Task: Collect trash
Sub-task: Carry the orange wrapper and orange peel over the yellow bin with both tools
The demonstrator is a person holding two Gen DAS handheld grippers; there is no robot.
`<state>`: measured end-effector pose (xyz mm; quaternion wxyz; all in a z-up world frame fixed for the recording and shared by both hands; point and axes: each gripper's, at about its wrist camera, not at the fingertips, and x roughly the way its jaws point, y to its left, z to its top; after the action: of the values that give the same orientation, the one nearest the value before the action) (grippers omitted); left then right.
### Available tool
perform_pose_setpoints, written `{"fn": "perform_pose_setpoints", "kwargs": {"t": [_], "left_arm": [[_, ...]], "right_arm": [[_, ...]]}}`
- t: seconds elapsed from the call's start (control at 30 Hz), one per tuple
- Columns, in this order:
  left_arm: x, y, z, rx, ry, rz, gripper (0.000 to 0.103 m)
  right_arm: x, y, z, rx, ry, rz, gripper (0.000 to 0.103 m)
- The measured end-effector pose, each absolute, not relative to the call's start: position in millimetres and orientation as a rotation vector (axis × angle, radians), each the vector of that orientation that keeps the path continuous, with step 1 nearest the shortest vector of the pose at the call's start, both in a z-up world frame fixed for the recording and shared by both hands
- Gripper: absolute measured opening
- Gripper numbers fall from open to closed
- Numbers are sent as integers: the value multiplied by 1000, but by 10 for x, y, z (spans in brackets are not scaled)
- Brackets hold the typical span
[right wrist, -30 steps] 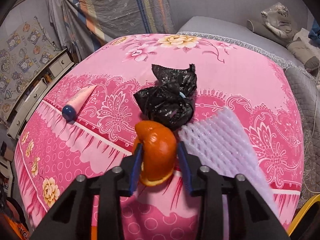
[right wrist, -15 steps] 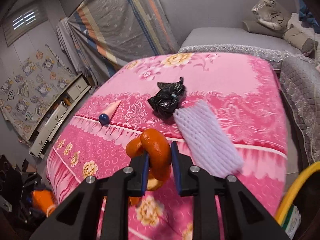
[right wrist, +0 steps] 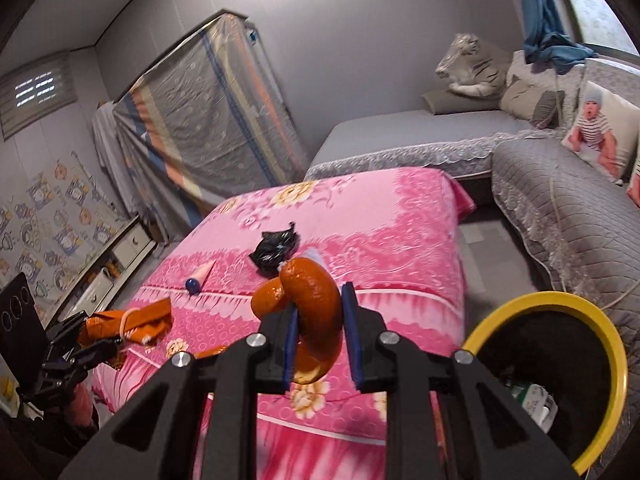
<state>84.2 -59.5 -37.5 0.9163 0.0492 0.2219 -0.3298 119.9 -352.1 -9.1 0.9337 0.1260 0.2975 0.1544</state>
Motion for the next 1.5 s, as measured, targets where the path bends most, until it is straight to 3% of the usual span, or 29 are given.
{"fn": "perform_pose_setpoints", "kwargs": {"t": [0.57,1.5], "left_arm": [[799,-1943,75,205,405,-779,42],[1167,-3102,-242,242,470,-807,42]], "right_arm": [[651,-4568,-185,364,560,76,19],[395,-5365,-801,479,616,-118,19]]}}
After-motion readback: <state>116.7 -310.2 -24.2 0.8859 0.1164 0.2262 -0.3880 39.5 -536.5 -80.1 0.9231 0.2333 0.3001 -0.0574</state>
